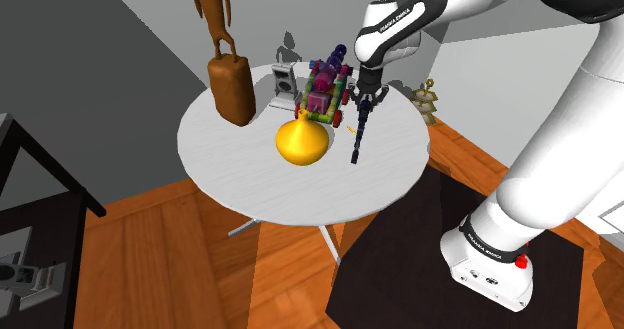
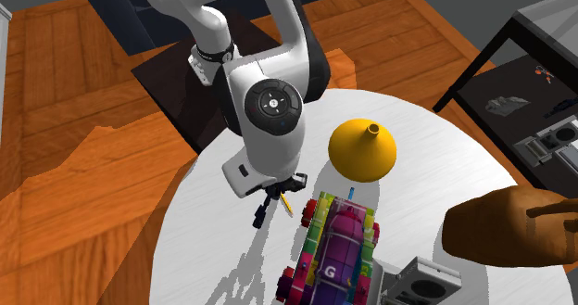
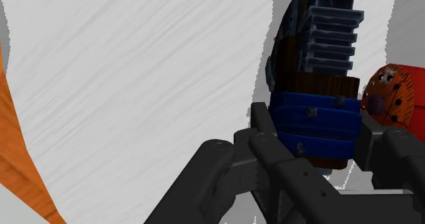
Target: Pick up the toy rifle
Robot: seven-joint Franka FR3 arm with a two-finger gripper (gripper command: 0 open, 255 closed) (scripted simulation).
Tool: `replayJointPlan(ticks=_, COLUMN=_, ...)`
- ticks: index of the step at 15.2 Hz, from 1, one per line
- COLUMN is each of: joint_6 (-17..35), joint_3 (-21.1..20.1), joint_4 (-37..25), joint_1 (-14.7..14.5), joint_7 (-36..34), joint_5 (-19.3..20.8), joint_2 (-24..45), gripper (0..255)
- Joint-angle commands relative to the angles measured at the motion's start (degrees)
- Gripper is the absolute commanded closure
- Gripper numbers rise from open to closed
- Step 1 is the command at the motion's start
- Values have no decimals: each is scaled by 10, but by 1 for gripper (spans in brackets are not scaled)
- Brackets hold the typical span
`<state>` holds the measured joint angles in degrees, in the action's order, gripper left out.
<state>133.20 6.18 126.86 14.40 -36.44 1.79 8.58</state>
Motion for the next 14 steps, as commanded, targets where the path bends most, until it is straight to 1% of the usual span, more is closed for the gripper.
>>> replayJointPlan(ticks=1, joint_6=-14, joint_3=0, joint_4=-4, joint_1=-1, joint_7=-1, joint_5=1, joint_2=-10, gripper=255)
replayJointPlan(ticks=12, joint_6=-95, joint_3=0, joint_4=-37, joint_1=-2, joint_7=-2, joint_5=5, joint_2=-58, gripper=255)
replayJointPlan(ticks=14, joint_6=-96, joint_3=0, joint_4=-37, joint_1=-2, joint_7=-2, joint_5=5, joint_2=-59, gripper=255)
